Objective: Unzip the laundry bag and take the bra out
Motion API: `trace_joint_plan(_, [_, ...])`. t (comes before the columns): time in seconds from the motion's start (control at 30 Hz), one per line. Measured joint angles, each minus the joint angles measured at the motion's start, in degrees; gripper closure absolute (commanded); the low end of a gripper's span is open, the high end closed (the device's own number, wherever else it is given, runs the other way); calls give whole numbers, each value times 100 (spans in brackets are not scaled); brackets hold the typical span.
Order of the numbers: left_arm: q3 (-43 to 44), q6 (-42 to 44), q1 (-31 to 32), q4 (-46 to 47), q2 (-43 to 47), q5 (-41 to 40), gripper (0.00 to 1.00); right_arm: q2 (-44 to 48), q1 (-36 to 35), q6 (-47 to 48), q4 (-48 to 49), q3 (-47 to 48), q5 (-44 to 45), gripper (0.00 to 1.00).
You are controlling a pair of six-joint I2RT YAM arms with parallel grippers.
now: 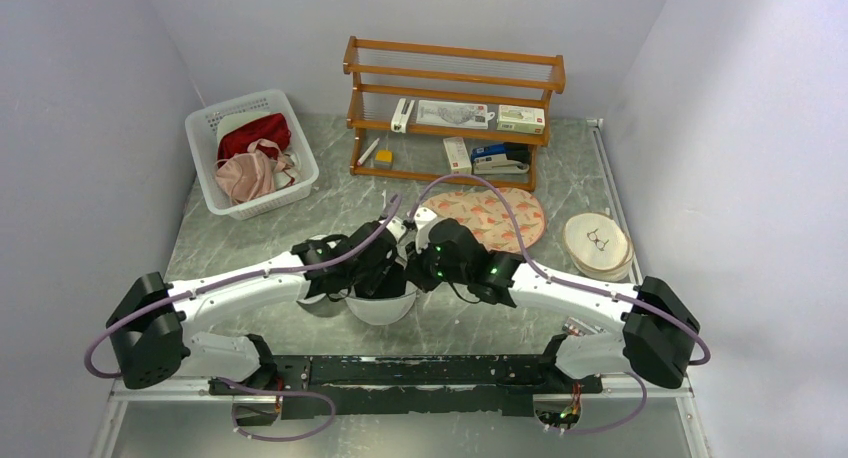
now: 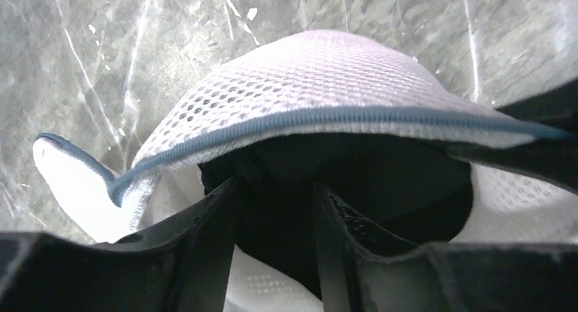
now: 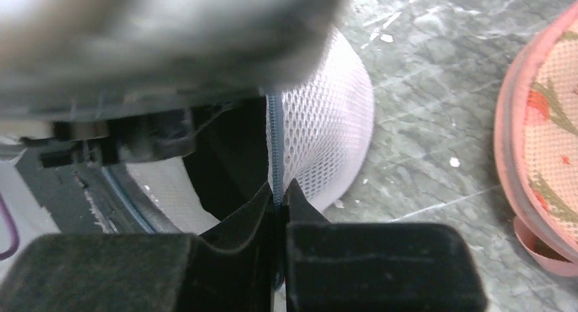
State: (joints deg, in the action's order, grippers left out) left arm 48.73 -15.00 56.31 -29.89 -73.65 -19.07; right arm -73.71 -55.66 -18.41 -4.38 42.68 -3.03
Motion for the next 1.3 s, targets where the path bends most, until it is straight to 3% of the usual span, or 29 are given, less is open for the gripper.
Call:
trace_joint_plan(0.1, [0,-4,0,-48,2,-9,86,70,-46,26,74,-22,-111,97])
trace_joint_plan(0.17, [-2,-4,0,-48,81,-2,93,79,-61,26,157,-76,-155,96])
trace_joint_plan(0.63, [-382,323,-2,605,2708,671,93,61,-61,-376,389,-229,157,96])
trace_joint_plan(1.0, [-452,396,-2,940,3482,1056,93,7,-61,-577,286,-249,516,95])
trace_joint_plan(1.1, [7,343,-2,837,3342,994,93,9,-61,-577,267,-249,575,94])
trace_joint_plan(1.3, [2094,435,-2,684,2669,505,93,22,-61,-570,234,-249,686,94])
